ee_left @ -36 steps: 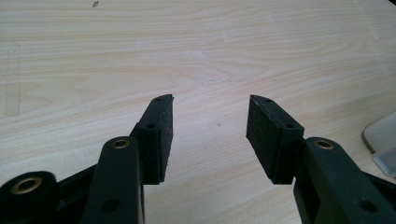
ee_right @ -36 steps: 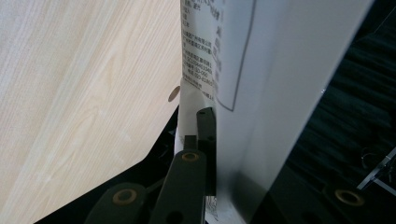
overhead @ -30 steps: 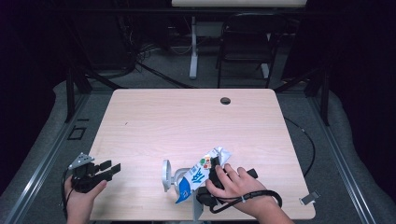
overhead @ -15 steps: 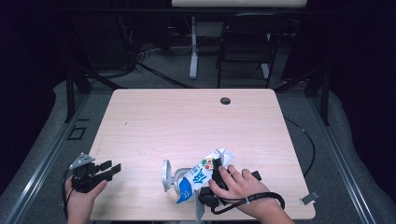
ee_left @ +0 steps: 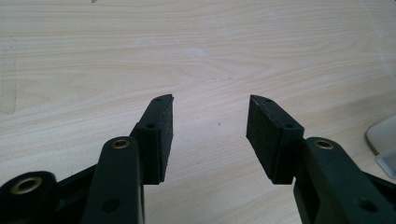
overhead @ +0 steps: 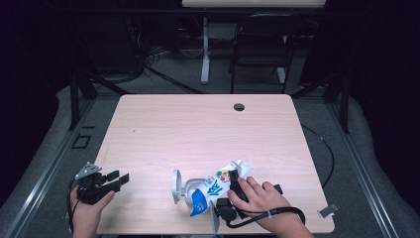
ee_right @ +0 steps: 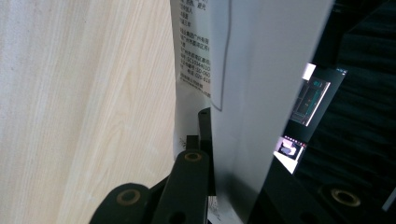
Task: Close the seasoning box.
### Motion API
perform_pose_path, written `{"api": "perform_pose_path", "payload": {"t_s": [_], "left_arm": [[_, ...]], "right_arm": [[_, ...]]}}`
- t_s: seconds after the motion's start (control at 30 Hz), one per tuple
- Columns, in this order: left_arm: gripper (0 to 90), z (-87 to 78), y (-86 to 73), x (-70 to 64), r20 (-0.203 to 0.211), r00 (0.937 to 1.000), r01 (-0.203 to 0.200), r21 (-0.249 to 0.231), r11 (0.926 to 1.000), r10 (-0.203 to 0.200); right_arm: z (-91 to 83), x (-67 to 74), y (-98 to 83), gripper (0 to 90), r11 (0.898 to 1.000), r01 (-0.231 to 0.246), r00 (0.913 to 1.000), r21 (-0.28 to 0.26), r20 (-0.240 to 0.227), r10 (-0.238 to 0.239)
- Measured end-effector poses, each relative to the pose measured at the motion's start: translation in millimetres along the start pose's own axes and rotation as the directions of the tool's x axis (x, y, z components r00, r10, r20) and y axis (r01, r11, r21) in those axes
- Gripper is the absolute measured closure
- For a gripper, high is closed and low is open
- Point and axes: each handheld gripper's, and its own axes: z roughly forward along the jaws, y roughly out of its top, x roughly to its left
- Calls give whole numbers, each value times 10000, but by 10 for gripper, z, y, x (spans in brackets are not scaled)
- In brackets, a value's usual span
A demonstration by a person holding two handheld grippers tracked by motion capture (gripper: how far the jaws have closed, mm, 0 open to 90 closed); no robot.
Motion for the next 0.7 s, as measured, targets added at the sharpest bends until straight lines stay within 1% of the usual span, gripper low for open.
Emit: {"api": "perform_pose_path", "payload": {"t_s": [0.03, 0.13, 0.17, 0.2, 0.33, 0.43, 0.47, 0.5, 0.57, 0.63, 0.67, 0.7], "left_arm": [[514, -1, 1, -1, -7, 10000, 20, -14, 10000, -20], [514, -2, 3, -1, -7, 10000, 47, -91, 9999, -47], [514, -7, 6, 1, -19, 10000, 50, -22, 10000, -50], [514, -11, 7, 4, -1, 10000, 49, 30, 10000, -49], [514, -16, 2, 11, -13, 10000, 97, -39, 9999, -97], [514, -18, 0, 13, -44, 9999, 156, -96, 9998, -156], [514, -19, 1, 11, -47, 9998, 180, -111, 9998, -180], [514, -20, 2, 10, -39, 9998, 174, -122, 9998, -175], [513, -17, 0, 10, -42, 9999, 150, -88, 9998, -150], [514, -11, -14, 10, -47, 9998, 196, -33, 9998, -197], [514, -17, -17, 15, -41, 9999, 166, 105, 9998, -166], [514, -8, -29, 16, -70, 9998, 181, 7, 9998, -181]], "right_arm": [[-11, -6, 7, 900, 9998, 102, 9999, 185, 1, -102], [9, 8, 3, 900, 9991, -386, 9992, -159, -144, 383], [13, 9, 4, 900, 9986, -489, 9987, -186, -166, 486], [0, -5, 12, 900, 9990, -438, 9989, -30, -187, 438], [5, 9, 3, 900, 9938, -1082, 9935, -265, -383, 1072], [5, 23, 0, 900, 9923, -1224, 9911, -188, -554, 1212], [20, 42, -3, 900, 9904, -1339, 9899, -337, -521, 1320], [12, 37, -1, 900, 9910, -1319, 9899, -243, -550, 1304], [5, 40, -2, 900, 9873, -1565, 9861, -259, -615, 1547], [11, 53, -7, 900, 9798, -1947, 9790, -454, -697, 1913], [4, 48, -7, 900, 9789, -2011, 9774, -371, -746, 1980], [8, 50, -10, 900, 9764, -2116, 9751, -427, -765, 2080]]}}
